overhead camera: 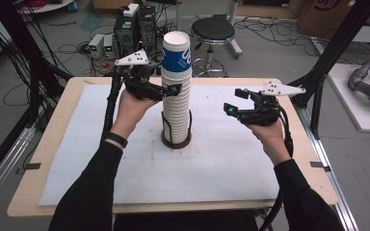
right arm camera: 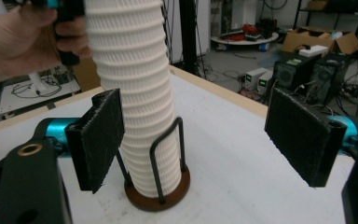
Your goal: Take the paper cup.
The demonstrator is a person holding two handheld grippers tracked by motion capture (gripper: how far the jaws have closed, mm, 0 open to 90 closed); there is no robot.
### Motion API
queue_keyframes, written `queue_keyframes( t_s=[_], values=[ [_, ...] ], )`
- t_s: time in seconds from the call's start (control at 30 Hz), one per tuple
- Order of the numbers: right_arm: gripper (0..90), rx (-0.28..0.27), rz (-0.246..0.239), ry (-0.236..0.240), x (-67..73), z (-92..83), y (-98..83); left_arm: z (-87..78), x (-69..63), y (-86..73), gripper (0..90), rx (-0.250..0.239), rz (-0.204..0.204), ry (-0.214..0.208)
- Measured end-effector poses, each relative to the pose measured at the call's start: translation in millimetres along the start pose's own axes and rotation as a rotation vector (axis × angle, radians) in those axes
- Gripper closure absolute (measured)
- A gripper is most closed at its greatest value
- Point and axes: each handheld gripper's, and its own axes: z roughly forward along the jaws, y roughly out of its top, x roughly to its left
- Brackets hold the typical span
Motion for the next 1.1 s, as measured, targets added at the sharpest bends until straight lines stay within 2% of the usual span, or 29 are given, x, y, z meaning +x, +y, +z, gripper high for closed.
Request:
queue_keyframes(
  t_s=[0.03, 0.2, 0.23, 0.27, 0.4, 0.43, 0.47, 0.53, 0.73, 0.97, 1.1],
  values=[
    [20.2, 0.000, 0.000, 0.000, 0.0, 0.0, 0.0, 0.0, 0.0, 0.0, 11.1, 0.001, 0.001, 0.000],
    [20.2, -0.037, -0.019, 0.024, 4.5, 8.8, 29.2, -0.2, 0.1, 0.1, 11.2, 0.001, 0.002, 0.000],
    [20.2, -0.037, -0.019, 0.024, 4.5, 8.8, 29.2, -0.2, 0.0, 0.0, 11.2, 0.001, 0.002, -0.001],
    [20.3, -0.050, -0.027, 0.036, 6.6, 11.9, 40.7, -0.2, 0.1, 0.1, 11.3, 0.002, 0.003, 0.000],
    [20.2, -0.073, -0.045, 0.052, 11.0, 18.2, 65.0, -0.2, 0.0, 0.1, 11.3, 0.002, 0.003, 0.000],
    [20.2, -0.073, -0.045, 0.052, 11.0, 18.2, 65.0, -0.2, 0.0, 0.1, 11.3, 0.002, 0.003, 0.000],
    [20.3, -0.087, -0.052, 0.058, 13.3, 20.9, 76.8, -0.2, 0.0, 0.1, 11.3, 0.002, 0.002, -0.001],
    [20.3, -0.099, -0.059, 0.070, 15.7, 23.7, 87.9, -0.2, -0.1, 0.0, 11.3, 0.001, 0.002, -0.001],
    [20.4, -0.105, -0.079, 0.101, 24.4, 34.8, 114.4, 0.0, 0.2, -0.1, 11.3, -0.001, 0.002, -0.001],
    [20.4, -0.117, -0.074, 0.143, 30.6, 49.9, 135.2, 0.6, 0.9, -0.7, 11.4, -0.005, 0.002, -0.001],
    [20.4, -0.129, -0.050, 0.175, 35.3, 61.7, 153.3, 0.8, 0.8, -0.9, 11.3, -0.008, 0.001, -0.003]
  ],
)
